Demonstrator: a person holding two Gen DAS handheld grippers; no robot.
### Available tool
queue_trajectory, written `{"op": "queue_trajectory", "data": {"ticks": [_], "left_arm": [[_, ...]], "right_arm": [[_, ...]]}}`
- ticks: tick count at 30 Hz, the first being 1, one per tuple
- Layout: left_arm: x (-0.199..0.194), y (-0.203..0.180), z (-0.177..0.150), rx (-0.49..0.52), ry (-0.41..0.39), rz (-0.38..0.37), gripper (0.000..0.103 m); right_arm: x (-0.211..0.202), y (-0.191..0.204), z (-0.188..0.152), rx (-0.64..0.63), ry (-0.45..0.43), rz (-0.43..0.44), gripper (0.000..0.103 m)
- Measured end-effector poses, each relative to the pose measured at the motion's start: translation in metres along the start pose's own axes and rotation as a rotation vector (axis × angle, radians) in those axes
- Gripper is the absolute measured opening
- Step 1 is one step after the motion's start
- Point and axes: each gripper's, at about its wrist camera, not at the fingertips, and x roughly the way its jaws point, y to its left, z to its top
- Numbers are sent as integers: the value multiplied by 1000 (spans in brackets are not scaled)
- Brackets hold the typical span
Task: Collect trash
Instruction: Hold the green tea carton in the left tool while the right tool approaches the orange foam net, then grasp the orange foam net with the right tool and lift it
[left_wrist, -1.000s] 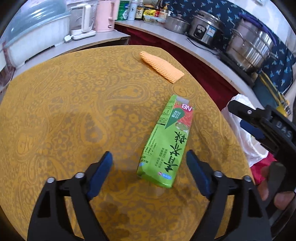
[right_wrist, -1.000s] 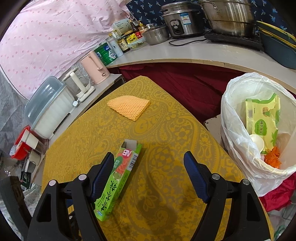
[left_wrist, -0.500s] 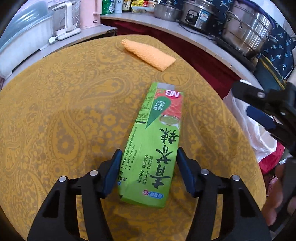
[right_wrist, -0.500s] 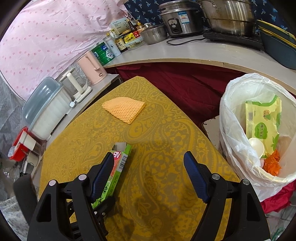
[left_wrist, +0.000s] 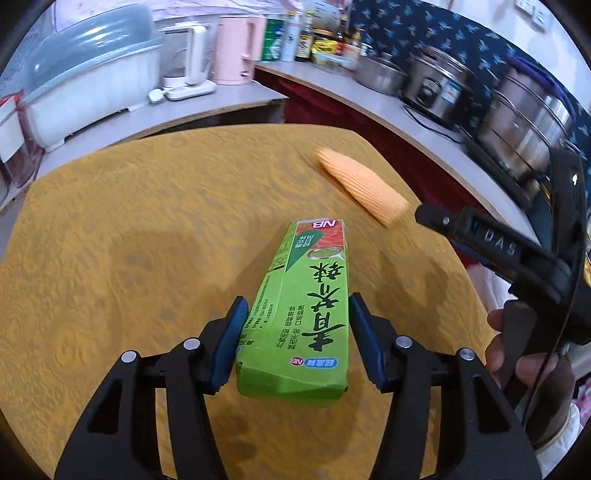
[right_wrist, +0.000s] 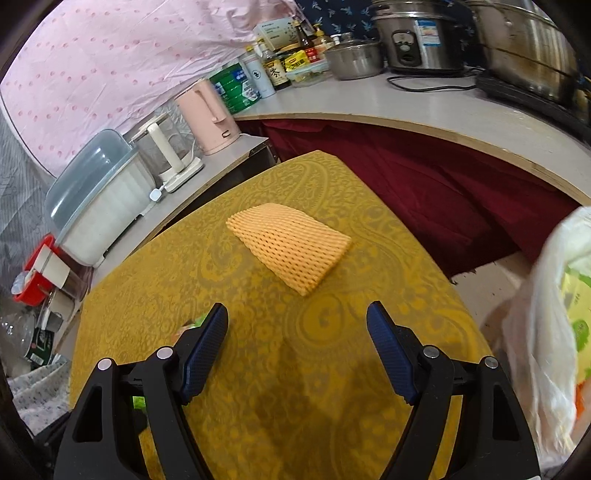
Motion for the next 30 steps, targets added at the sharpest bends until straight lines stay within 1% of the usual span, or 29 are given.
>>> {"op": "queue_trajectory", "data": {"ticks": [6,12,14,15,16,17,19,20,22,23,24,26,30], "left_arm": [[21,16,24,-22,-5,30,53],[38,18,36,-39,11,18,53],[42,17,38,-41,14,12,53],[42,17,38,-39,14,11,53],[44,16,39,-39,16,9,53],[44,15,39,-38,18,9,53],[42,12,39,-36,14,6,53],[40,12,39,-35,11,5,53],[34,9,39,-37,6,0,53],[30,7,39,-35,0,-1,53],[27,6,39,-32,-5,-1,53],[16,0,38,-24,-18,-4,53],[-6,-14,32,-3,-42,-7,52]], "right_arm": [[47,17,22,-65,31,-23,75],[87,24,39,-117,60,-67,75],[93,26,40,-137,59,-88,76],[95,29,40,-167,59,-104,76],[97,32,39,-188,64,-117,74],[97,33,39,-202,63,-128,71],[96,35,36,-243,64,-171,49],[95,35,35,-250,63,-183,44],[86,28,35,-212,71,-150,20],[81,23,35,-177,78,-120,12],[73,17,35,-134,84,-85,1],[58,11,32,-99,71,-64,1],[22,7,22,-96,43,-44,1]]}}
